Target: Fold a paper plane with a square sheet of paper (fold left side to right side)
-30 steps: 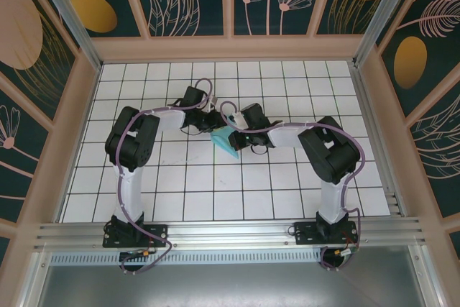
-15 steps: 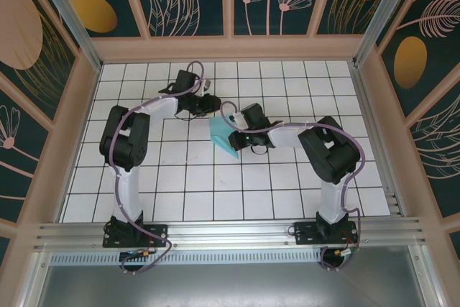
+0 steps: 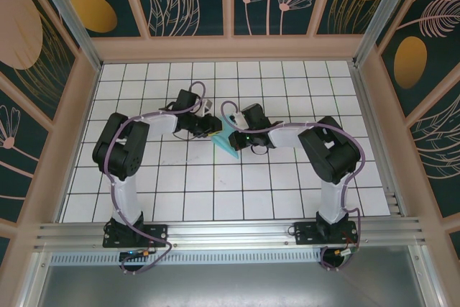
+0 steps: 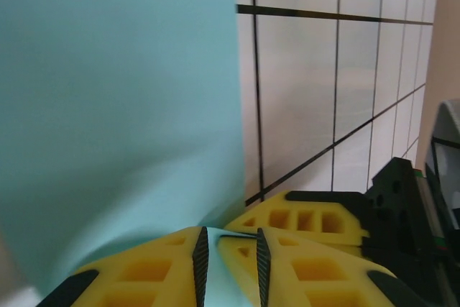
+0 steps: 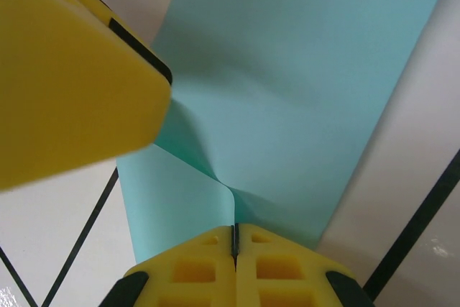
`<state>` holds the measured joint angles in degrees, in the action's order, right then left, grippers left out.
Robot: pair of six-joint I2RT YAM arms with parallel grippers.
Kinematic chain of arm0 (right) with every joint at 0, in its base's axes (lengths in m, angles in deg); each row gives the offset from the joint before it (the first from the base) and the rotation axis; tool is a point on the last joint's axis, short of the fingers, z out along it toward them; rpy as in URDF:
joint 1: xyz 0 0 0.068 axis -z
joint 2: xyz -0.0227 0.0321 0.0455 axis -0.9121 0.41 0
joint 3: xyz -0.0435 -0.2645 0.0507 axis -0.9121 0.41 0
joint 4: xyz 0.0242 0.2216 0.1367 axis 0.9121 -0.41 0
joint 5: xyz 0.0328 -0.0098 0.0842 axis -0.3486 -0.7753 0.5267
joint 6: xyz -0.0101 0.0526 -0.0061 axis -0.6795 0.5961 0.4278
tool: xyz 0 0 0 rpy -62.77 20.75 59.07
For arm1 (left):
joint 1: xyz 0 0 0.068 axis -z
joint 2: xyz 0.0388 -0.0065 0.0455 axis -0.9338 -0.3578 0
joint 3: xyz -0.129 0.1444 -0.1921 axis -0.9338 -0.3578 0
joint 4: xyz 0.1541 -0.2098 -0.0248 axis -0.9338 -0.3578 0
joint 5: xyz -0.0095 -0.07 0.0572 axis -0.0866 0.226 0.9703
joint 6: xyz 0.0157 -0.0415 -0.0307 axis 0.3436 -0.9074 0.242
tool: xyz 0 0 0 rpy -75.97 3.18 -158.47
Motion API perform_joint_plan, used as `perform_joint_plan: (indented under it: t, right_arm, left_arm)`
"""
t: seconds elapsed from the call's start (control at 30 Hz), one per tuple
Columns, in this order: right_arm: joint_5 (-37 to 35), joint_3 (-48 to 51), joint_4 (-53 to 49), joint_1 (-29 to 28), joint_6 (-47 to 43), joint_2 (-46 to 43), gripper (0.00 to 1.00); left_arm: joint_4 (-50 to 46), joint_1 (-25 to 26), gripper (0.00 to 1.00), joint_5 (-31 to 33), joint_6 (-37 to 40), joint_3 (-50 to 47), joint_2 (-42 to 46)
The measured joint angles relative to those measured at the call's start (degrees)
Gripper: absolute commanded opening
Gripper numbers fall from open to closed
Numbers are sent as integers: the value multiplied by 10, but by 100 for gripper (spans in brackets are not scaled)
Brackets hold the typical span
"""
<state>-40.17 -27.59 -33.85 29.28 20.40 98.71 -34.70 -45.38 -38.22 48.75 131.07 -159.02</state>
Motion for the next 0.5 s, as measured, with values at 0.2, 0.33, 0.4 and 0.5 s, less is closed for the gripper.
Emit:
perform_joint_plan:
  t: [0.2,0.33,0.4,0.5]
  right_arm:
    - [0,1,2,0,0,0,0]
    - [0,1,2,1,0,0,0]
    - [0,1,2,0,0,0,0]
    - [0,1,2,0,0,0,0]
  left_arm:
    - [19,8,27,4,-13,-12,2]
    - [20,9,26,12,-17,-20,9]
    - [22,11,26,14,-17,-20,11]
    - [22,17,26,14,-18,-20,15]
